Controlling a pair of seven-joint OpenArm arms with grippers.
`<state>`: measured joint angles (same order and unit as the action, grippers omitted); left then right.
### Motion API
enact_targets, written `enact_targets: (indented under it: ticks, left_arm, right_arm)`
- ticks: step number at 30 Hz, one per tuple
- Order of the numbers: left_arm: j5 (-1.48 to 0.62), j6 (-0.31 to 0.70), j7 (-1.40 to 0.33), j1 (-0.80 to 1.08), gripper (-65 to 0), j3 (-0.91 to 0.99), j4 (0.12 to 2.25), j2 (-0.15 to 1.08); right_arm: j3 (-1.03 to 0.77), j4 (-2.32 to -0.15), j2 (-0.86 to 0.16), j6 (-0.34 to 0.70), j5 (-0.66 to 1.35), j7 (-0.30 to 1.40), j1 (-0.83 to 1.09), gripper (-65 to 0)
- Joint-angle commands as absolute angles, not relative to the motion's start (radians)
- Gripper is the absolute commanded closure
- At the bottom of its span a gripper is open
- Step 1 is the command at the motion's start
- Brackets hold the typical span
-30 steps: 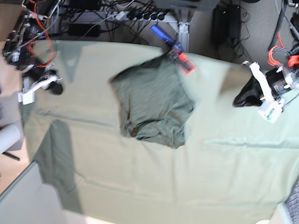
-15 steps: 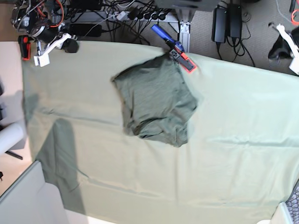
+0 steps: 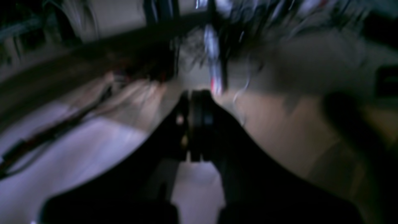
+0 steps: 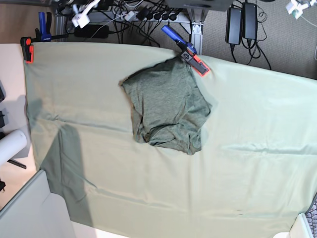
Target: Fold the T-shirt properly
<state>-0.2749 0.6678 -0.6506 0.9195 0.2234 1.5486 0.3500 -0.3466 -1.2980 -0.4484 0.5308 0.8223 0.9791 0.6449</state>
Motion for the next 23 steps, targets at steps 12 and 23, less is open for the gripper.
enact_targets:
  ticks: [12, 23]
  left_arm:
    - [-0.171, 0.376, -0.605, 0.434, -0.7, -0.240, 0.740, 0.360]
    - [-0.228, 0.378, -0.495, 0.200, -0.7, -0.366, 0.585, 0.280]
  right_arm:
    - [-0.131, -0.912, -0.367, 0.520, 0.681, 0.951, 0.436, 0.0]
    - [-0.131, -0.861, -0.310, 0.519, 0.530, 0.859, 0.272, 0.0]
